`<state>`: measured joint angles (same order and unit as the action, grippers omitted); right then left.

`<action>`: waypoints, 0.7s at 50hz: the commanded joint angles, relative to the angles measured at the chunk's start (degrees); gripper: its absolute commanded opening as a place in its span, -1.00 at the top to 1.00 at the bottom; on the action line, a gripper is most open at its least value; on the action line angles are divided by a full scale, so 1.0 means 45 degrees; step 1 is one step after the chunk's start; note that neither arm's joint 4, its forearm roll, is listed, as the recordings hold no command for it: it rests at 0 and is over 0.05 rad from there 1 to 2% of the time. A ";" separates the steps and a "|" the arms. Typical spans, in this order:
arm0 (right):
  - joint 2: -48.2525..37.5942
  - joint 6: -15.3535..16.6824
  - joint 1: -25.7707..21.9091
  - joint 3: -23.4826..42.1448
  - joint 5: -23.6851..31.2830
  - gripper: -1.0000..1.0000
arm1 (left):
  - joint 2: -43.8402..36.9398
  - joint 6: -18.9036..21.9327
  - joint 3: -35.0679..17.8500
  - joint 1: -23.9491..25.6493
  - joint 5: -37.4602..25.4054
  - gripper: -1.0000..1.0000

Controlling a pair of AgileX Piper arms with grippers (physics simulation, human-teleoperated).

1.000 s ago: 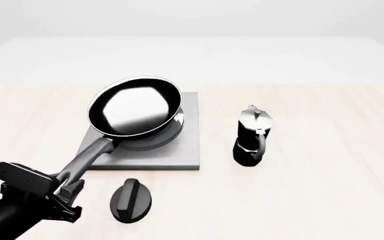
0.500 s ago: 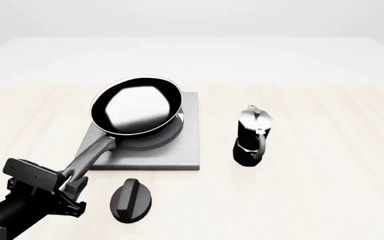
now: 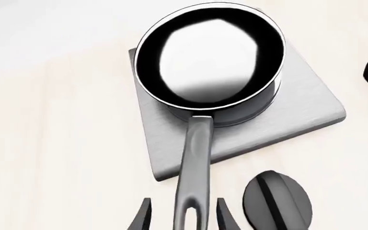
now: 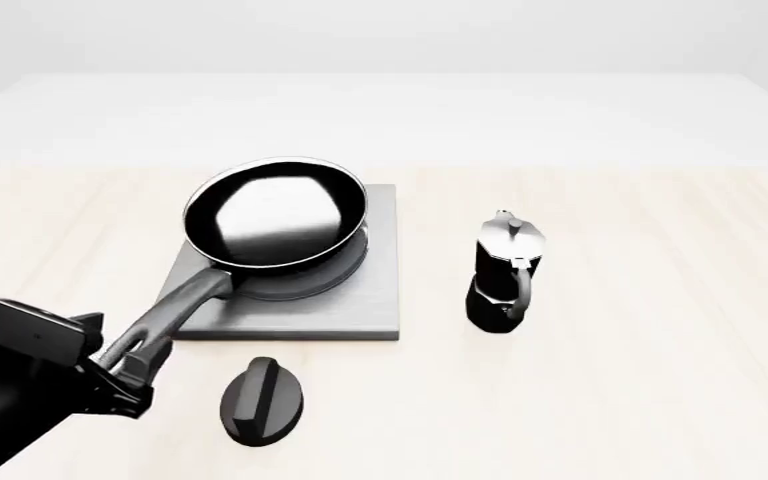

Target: Put the frying pan on the stove.

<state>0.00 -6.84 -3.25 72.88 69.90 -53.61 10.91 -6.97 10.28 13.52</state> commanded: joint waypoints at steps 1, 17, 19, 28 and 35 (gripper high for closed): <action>0.0000 0.0154 0.0025 -0.0333 -0.0004 -1.00 | 0.1544 -0.0036 -0.0295 0.0005 -0.1356 -1.00; 0.0000 0.0153 0.0009 -0.0291 -0.0003 -1.00 | 0.5007 -0.0489 -0.0139 -0.0632 -0.3460 -1.00; 0.0000 0.0150 0.0006 -0.0289 -0.0003 -1.00 | 0.5722 -0.0499 -0.0173 -0.0844 -0.3983 -1.00; 0.0000 0.0136 -0.0024 -0.0273 -0.0004 -1.00 | 0.7011 -0.0619 -0.0573 -0.1897 -0.4926 -1.00; 0.0000 0.0099 -0.0043 -0.0237 -0.0003 -1.00 | 0.8209 -0.0779 -0.0743 -0.2596 -0.5771 -1.00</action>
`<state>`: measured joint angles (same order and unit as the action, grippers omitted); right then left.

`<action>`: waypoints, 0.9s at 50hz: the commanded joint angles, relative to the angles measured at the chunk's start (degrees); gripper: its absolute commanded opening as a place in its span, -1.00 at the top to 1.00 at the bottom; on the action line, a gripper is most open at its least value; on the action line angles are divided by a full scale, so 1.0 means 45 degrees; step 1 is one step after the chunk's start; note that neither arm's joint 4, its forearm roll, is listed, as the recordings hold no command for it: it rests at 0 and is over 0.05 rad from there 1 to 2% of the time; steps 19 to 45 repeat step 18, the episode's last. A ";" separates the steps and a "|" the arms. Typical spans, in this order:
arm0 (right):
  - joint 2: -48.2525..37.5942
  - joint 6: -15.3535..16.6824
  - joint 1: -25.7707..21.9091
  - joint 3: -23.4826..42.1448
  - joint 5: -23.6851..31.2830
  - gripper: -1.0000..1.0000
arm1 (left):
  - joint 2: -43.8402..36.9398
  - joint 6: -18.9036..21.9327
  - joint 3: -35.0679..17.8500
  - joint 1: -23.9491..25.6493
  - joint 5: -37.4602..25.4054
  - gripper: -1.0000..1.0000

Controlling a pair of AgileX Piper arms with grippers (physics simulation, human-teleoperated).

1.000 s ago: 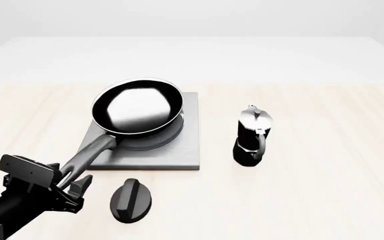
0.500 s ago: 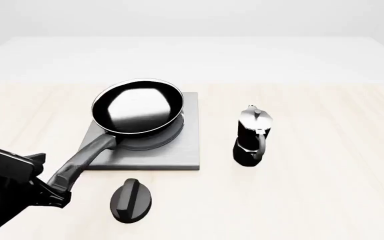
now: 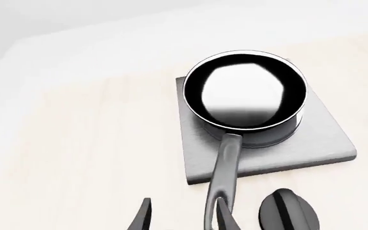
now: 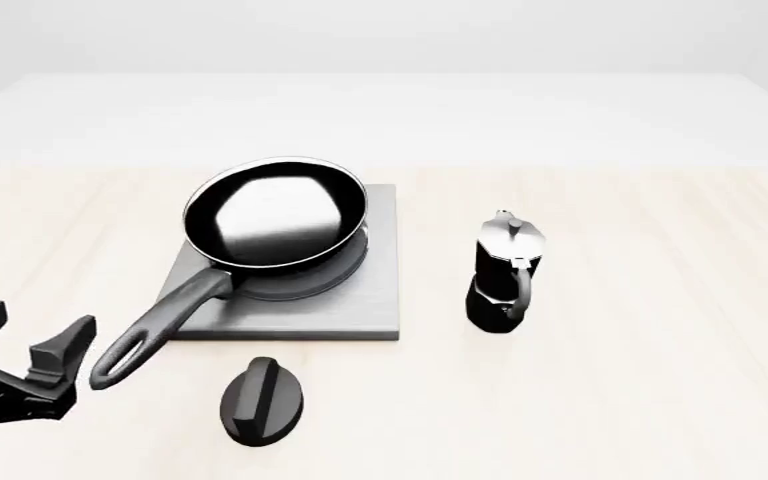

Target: Put the frying pan on the stove.

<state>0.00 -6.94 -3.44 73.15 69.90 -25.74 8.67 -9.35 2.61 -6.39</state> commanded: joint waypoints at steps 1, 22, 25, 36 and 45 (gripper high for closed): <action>0.0000 0.0114 -0.0003 -0.0303 -0.0003 -1.00 | 0.2290 -0.0194 -0.0232 -0.1055 -0.1552 -1.00; 0.0000 0.0504 0.0142 -0.0115 -0.0004 -1.00 | 0.5622 -0.0538 -0.0940 -0.3082 -0.3809 -1.00; 0.0000 0.0504 0.0142 -0.0115 -0.0004 -1.00 | 0.5622 -0.0538 -0.0940 -0.3082 -0.3809 -1.00; 0.0000 0.0504 0.0142 -0.0115 -0.0004 -1.00 | 0.5622 -0.0538 -0.0940 -0.3082 -0.3809 -1.00; 0.0000 0.0504 0.0142 -0.0115 -0.0004 -1.00 | 0.5622 -0.0538 -0.0940 -0.3082 -0.3809 -1.00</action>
